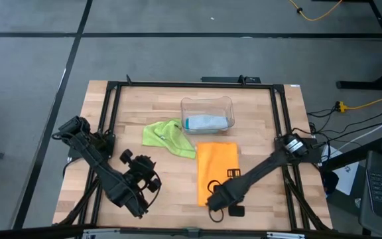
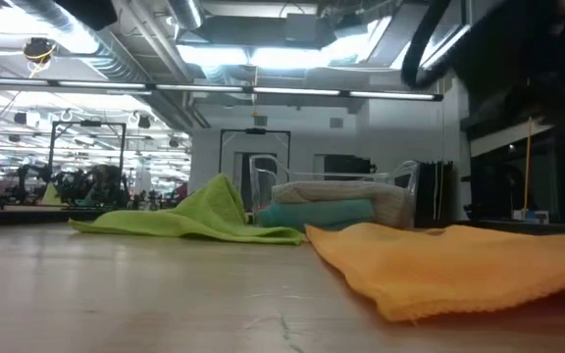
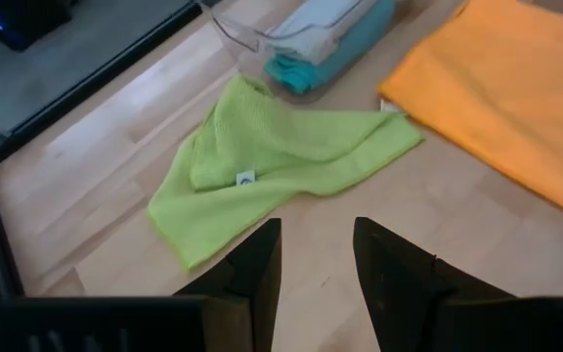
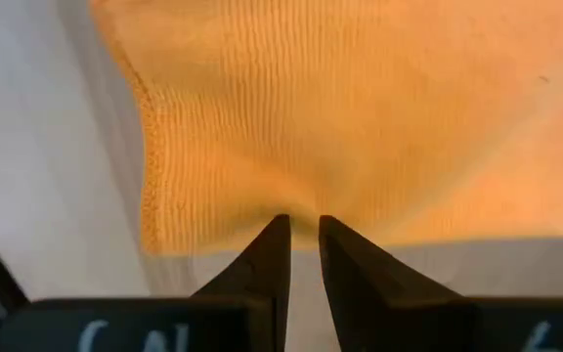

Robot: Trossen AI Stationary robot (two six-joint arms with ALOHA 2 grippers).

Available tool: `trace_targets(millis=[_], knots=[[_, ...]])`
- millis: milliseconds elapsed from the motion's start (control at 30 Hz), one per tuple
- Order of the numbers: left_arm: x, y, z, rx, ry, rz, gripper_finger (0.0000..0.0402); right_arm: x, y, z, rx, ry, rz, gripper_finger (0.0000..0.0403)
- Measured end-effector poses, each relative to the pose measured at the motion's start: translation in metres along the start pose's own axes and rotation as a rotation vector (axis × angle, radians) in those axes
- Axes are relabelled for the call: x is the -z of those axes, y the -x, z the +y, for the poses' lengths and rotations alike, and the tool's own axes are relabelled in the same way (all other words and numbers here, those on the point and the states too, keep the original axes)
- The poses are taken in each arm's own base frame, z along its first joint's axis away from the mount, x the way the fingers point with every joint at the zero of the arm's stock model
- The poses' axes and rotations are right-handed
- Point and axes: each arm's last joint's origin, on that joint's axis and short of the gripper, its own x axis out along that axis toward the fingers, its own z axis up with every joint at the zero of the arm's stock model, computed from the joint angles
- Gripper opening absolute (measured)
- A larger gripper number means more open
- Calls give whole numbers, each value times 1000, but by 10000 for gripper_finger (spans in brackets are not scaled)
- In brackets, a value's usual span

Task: Fold microfiber towels
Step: Fold the yellow towel

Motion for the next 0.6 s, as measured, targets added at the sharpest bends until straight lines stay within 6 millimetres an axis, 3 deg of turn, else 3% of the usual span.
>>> trace_targets(millis=[267, 433, 600], knots=[[-7, -8, -7, 31, 8, -6, 122, 34, 31, 18, 65, -96, -171, 62], [-18, -14, -36, 216, -99, -49, 122, 64, 33, 45, 114, -107, -270, 62], [-38, -19, -76, 477, -223, -144, 122, 91, 26, 71, 162, -136, -382, 62]])
